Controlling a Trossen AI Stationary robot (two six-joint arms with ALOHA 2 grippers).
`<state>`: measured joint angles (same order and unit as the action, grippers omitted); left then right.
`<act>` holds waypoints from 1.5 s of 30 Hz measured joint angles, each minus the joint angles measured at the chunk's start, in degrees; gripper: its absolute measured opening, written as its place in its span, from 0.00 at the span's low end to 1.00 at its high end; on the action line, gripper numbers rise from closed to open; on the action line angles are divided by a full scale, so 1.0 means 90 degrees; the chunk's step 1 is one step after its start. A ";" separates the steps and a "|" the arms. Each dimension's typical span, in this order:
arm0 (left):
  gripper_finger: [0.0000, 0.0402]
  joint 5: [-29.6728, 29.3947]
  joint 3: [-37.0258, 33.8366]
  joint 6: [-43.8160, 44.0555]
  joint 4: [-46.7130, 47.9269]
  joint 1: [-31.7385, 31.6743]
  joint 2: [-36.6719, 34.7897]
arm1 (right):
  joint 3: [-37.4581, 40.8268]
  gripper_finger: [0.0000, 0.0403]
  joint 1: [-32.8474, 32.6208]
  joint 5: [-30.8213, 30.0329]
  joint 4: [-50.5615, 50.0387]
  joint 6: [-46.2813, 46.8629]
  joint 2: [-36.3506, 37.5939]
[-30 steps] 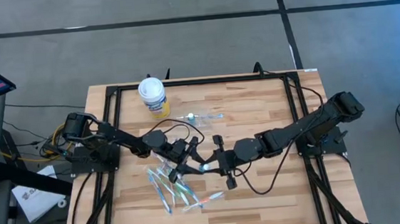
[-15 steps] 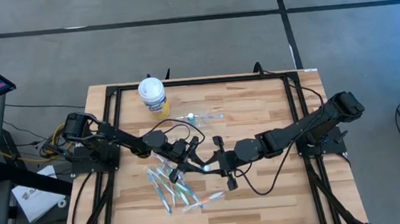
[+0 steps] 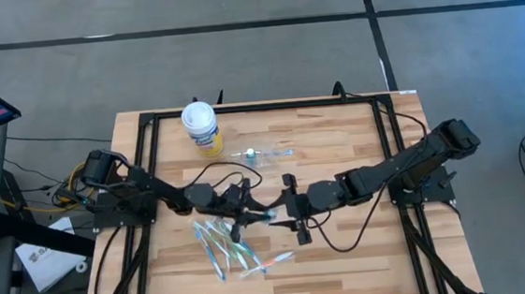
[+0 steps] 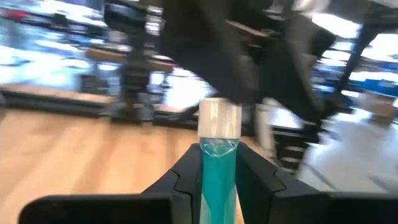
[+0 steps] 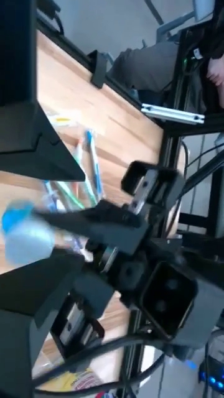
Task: Pick & Place toothbrushing station
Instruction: Put the blue mouthwash into the transparent organizer
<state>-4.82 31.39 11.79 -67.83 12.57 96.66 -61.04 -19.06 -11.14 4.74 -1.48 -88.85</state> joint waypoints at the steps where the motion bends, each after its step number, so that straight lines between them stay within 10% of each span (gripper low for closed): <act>1: 0.15 -0.0383 -0.0022 -0.0050 -0.0003 0.0060 0.0000 | 0.0002 0.45 -0.0023 -0.0007 -0.0064 0.0000 0.0029; 21: 0.15 -0.5194 -0.0030 -0.0585 -0.0025 0.0344 0.0027 | 0.0000 0.28 -0.0387 -0.0101 -0.0069 -0.0051 0.0058; 45: 0.15 -0.5430 0.0633 -0.1290 -0.0192 -0.1019 0.0826 | 0.0000 0.28 -0.0385 -0.0101 -0.0300 -0.0073 0.0055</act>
<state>-53.69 37.08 0.18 -69.56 3.39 104.09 -61.04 -22.52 -12.05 2.04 -2.13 -88.36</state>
